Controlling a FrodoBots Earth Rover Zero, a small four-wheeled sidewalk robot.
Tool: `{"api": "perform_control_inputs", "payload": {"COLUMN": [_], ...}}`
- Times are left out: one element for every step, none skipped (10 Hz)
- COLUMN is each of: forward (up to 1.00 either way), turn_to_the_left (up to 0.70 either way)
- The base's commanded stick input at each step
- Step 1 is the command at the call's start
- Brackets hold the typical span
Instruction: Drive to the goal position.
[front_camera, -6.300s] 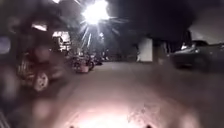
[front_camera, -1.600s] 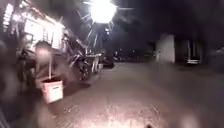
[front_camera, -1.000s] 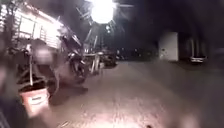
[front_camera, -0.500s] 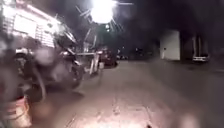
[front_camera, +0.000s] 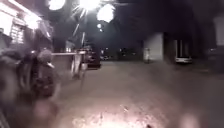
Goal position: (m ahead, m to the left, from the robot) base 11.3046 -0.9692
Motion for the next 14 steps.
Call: {"api": "perform_control_inputs", "payload": {"forward": [0.70,0.70,0.70,0.70,0.70,0.70,0.70,0.70,0.70,0.70,0.70,0.70,0.70,0.70], "turn_to_the_left": [0.00,0.00,0.00,0.00,0.00,0.00,0.00,0.00,0.00,0.00,0.00,-0.02,-0.11,-0.27]}}
